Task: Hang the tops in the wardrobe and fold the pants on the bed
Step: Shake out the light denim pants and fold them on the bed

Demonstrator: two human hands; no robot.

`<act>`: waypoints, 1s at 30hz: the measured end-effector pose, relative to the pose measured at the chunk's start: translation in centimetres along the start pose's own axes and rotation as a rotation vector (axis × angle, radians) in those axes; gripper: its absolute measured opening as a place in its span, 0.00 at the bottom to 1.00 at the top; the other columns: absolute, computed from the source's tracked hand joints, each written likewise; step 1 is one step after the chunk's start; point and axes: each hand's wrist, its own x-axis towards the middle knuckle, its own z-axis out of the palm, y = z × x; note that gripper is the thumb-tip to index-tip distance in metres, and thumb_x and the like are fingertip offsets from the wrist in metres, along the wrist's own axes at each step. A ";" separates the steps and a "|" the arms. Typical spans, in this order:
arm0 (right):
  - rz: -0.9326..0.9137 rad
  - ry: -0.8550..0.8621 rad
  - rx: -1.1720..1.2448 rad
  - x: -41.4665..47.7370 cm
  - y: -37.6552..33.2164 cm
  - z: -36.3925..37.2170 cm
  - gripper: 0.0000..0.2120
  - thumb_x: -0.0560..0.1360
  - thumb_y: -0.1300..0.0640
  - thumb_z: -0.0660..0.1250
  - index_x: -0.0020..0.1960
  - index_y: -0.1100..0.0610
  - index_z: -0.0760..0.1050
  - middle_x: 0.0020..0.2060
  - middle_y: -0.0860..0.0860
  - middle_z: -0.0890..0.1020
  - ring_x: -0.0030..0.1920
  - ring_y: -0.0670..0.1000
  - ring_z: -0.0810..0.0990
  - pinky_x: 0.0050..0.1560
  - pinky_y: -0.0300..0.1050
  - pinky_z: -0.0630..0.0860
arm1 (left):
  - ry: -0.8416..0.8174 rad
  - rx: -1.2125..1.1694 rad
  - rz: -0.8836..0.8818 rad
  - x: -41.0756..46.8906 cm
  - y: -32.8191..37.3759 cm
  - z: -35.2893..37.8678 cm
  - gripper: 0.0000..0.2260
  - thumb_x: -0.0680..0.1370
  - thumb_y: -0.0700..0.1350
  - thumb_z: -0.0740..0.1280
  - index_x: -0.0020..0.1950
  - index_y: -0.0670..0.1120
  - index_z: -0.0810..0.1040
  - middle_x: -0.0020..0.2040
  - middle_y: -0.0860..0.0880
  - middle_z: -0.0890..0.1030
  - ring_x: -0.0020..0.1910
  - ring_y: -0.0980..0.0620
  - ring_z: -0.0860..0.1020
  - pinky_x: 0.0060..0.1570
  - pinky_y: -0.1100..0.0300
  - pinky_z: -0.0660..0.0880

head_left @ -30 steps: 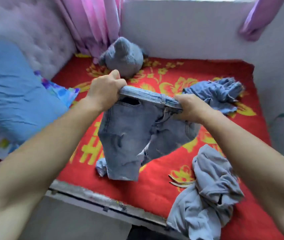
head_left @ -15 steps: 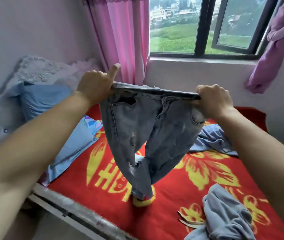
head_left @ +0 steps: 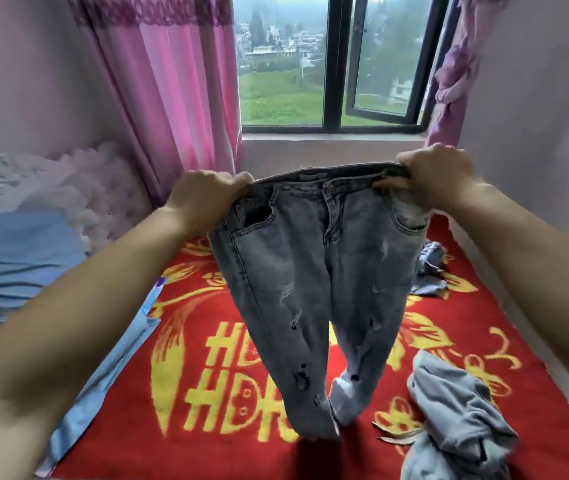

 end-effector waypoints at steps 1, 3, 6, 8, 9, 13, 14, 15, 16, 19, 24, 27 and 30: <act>0.023 -0.061 0.013 -0.2 -0.8 0.3 0.35 0.64 0.20 0.50 0.37 0.53 0.68 0.28 0.49 0.69 0.32 0.55 0.72 0.38 0.51 0.71 | -0.002 -0.016 0.029 -0.6 -0.2 0.7 0.12 0.80 0.44 0.65 0.63 0.49 0.75 0.43 0.45 0.80 0.39 0.40 0.81 0.31 0.51 0.72; 0.059 -0.201 0.021 -1.0 -2.5 1.2 0.36 0.59 0.17 0.51 0.35 0.50 0.66 0.27 0.47 0.66 0.33 0.55 0.70 0.39 0.50 0.69 | -0.039 -0.047 0.055 -1.7 -0.1 2.3 0.13 0.79 0.40 0.64 0.63 0.47 0.77 0.49 0.45 0.79 0.47 0.40 0.80 0.35 0.49 0.74; 0.063 -0.394 0.023 -2.5 -4.6 3.5 0.35 0.55 0.16 0.57 0.36 0.48 0.68 0.30 0.46 0.69 0.37 0.55 0.72 0.40 0.47 0.68 | -0.200 -0.049 0.060 -3.4 1.0 5.6 0.12 0.79 0.38 0.59 0.61 0.43 0.73 0.54 0.43 0.77 0.53 0.41 0.78 0.42 0.48 0.75; 0.023 -0.468 0.008 -3.8 -5.6 5.2 0.32 0.58 0.19 0.66 0.37 0.48 0.69 0.32 0.46 0.73 0.40 0.56 0.77 0.39 0.45 0.68 | -0.284 -0.103 0.038 -4.8 1.6 8.0 0.10 0.79 0.42 0.59 0.60 0.43 0.70 0.53 0.43 0.76 0.53 0.41 0.78 0.43 0.47 0.74; -0.010 -0.497 -0.030 -4.4 -6.1 6.2 0.29 0.60 0.24 0.70 0.37 0.48 0.69 0.34 0.46 0.76 0.42 0.56 0.79 0.38 0.45 0.67 | -0.314 -0.155 0.030 -5.5 1.9 9.3 0.11 0.79 0.45 0.59 0.59 0.43 0.70 0.52 0.43 0.76 0.52 0.40 0.79 0.44 0.47 0.75; -0.016 -0.735 -0.128 -6.1 -7.0 9.9 0.15 0.67 0.39 0.73 0.39 0.48 0.73 0.39 0.47 0.81 0.47 0.55 0.81 0.39 0.42 0.68 | -0.522 -0.245 0.088 -7.6 2.7 14.0 0.21 0.77 0.60 0.64 0.59 0.46 0.68 0.53 0.45 0.78 0.54 0.42 0.79 0.44 0.50 0.74; 0.013 -0.826 -0.119 -6.3 -7.0 10.7 0.13 0.68 0.41 0.73 0.40 0.49 0.75 0.37 0.46 0.80 0.44 0.54 0.81 0.39 0.42 0.69 | -0.586 -0.240 0.111 -7.8 3.0 15.0 0.20 0.77 0.61 0.65 0.58 0.47 0.69 0.54 0.46 0.79 0.54 0.42 0.79 0.44 0.51 0.74; 0.047 -0.906 -0.094 -6.5 -6.9 11.7 0.12 0.69 0.43 0.72 0.39 0.50 0.76 0.34 0.45 0.78 0.39 0.53 0.80 0.37 0.42 0.71 | -0.642 -0.236 0.131 -7.8 3.4 16.0 0.18 0.77 0.61 0.65 0.57 0.48 0.71 0.54 0.47 0.80 0.54 0.43 0.79 0.43 0.53 0.73; 0.079 -0.967 -0.061 -6.5 -6.8 12.6 0.12 0.69 0.44 0.72 0.38 0.51 0.75 0.30 0.45 0.77 0.34 0.50 0.78 0.35 0.42 0.73 | -0.689 -0.232 0.146 -7.8 3.8 17.0 0.15 0.78 0.60 0.64 0.55 0.50 0.73 0.53 0.49 0.80 0.54 0.44 0.79 0.42 0.54 0.71; 0.148 -1.114 0.025 -5.9 -6.4 16.0 0.09 0.72 0.50 0.72 0.38 0.54 0.77 0.29 0.49 0.78 0.28 0.49 0.81 0.32 0.46 0.82 | -0.778 -0.182 0.157 -7.1 4.7 19.6 0.08 0.78 0.55 0.64 0.51 0.54 0.79 0.49 0.52 0.81 0.53 0.46 0.80 0.38 0.57 0.68; 0.146 -1.046 -0.088 -1.7 -5.8 20.7 0.09 0.77 0.51 0.66 0.54 0.54 0.79 0.48 0.52 0.83 0.51 0.56 0.83 0.44 0.46 0.75 | -0.911 -0.052 0.058 -3.8 4.6 23.3 0.10 0.78 0.47 0.60 0.54 0.56 0.78 0.49 0.53 0.82 0.51 0.47 0.81 0.40 0.57 0.71; 0.220 -0.777 -0.057 3.4 -4.1 22.3 0.15 0.77 0.61 0.62 0.62 0.54 0.79 0.60 0.57 0.81 0.60 0.60 0.80 0.52 0.50 0.75 | -0.782 0.053 -0.021 1.2 2.6 24.0 0.11 0.76 0.44 0.64 0.55 0.56 0.79 0.49 0.50 0.83 0.50 0.47 0.83 0.38 0.59 0.70; 0.374 -0.504 0.212 9.4 -1.3 21.0 0.18 0.73 0.67 0.64 0.59 0.53 0.80 0.58 0.60 0.81 0.58 0.63 0.80 0.58 0.50 0.77 | -0.557 0.088 -0.189 7.7 -1.5 22.4 0.12 0.76 0.40 0.63 0.56 0.51 0.78 0.50 0.42 0.84 0.50 0.40 0.83 0.40 0.57 0.69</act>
